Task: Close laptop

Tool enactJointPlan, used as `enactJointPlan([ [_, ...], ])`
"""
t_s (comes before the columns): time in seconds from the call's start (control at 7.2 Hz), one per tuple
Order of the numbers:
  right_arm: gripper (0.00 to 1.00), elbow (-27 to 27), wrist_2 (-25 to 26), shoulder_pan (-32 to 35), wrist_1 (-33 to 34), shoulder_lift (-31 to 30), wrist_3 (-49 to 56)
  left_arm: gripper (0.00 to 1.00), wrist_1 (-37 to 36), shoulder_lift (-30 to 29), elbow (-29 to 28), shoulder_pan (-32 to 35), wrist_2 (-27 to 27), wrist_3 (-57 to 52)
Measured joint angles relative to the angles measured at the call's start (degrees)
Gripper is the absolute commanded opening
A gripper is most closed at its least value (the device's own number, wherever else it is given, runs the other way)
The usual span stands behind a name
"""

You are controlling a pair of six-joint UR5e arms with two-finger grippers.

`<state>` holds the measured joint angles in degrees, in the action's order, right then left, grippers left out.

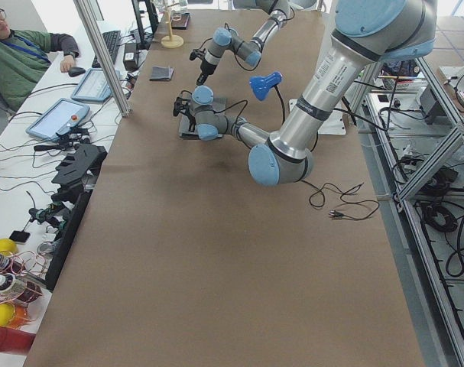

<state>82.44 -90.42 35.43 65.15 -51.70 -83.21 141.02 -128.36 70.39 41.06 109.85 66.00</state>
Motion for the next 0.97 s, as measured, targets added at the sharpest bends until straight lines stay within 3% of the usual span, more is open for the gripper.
enactJointPlan([
  [0.14,0.0,1.44,-0.39,0.25,0.11,-0.09,-0.02,0.0,-0.07,0.05,1.3,0.07,0.43,0.27],
  [0.28,0.0,3.96,-2.62,1.48,0.86,-0.62,0.12,0.19,-1.41,0.14,3.79,1.18,3.45,0.87],
  [0.42,0.62,7.4,-6.86,3.62,1.95,-2.36,0.43,0.99,-5.91,0.55,7.81,4.05,9.77,1.83],
  [0.56,1.0,11.35,-11.64,6.32,2.88,-5.19,1.0,1.0,-12.78,2.1,13.6,8.02,16.24,2.02],
  [0.69,1.0,14.63,-15.01,8.97,3.46,-8.53,1.85,1.0,-17.95,5.58,19.72,11.62,19.79,-0.87],
  [0.97,1.0,19.03,-17.53,13.3,4.69,-15.68,9.23,1.0,-22.45,15.05,28.04,17.22,21.64,-13.01],
])
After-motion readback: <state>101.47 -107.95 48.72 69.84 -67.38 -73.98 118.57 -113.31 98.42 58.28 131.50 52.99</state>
